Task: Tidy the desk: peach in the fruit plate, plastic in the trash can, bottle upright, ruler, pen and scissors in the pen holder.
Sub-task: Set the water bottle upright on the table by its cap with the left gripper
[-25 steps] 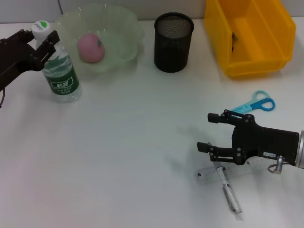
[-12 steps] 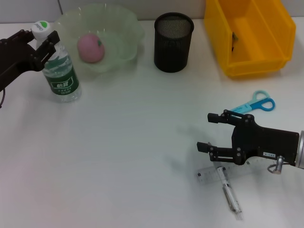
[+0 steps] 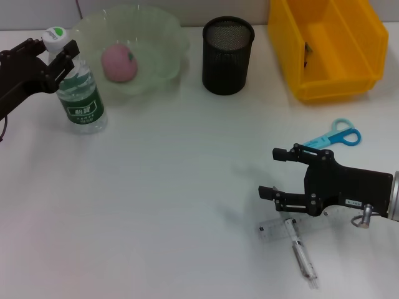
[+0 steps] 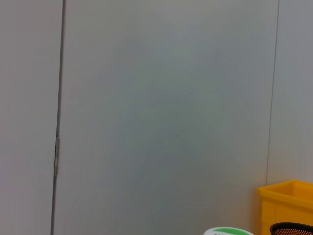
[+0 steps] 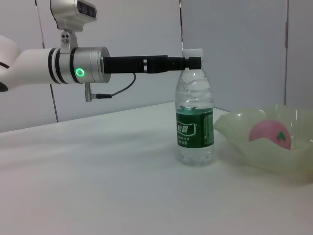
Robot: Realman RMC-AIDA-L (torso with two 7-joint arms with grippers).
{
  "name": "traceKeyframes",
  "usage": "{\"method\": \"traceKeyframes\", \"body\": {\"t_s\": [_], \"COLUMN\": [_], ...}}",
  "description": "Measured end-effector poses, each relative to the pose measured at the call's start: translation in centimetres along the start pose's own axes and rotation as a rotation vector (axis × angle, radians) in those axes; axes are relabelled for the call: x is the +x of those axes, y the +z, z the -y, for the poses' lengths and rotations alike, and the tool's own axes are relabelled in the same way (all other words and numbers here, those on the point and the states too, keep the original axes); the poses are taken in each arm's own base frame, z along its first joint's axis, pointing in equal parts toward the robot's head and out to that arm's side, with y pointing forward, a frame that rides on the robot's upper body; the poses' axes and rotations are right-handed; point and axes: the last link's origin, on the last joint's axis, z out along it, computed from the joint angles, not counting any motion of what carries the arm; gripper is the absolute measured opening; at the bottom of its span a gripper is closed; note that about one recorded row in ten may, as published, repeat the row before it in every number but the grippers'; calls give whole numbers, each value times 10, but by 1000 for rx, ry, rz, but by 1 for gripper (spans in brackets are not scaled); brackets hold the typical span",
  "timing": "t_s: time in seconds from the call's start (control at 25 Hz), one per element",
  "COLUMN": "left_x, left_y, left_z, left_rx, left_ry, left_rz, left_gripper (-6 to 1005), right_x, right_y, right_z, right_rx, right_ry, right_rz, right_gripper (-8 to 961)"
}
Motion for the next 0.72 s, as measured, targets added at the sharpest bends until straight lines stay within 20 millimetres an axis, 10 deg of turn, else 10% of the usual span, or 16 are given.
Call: {"method": "traceKeyframes", "body": {"t_s": [0.72], "left_x": [0], "left_y": [0], "left_z": [1], "left_rx": [4], "left_ry": [4], "left_rz": [-2], "left_gripper": [443], "right_x": [0], "right_y": [0], "right_z": [0], "right_rx": [0], "right_ry": [-1], "right_rz": [0], "right_gripper": [817]}}
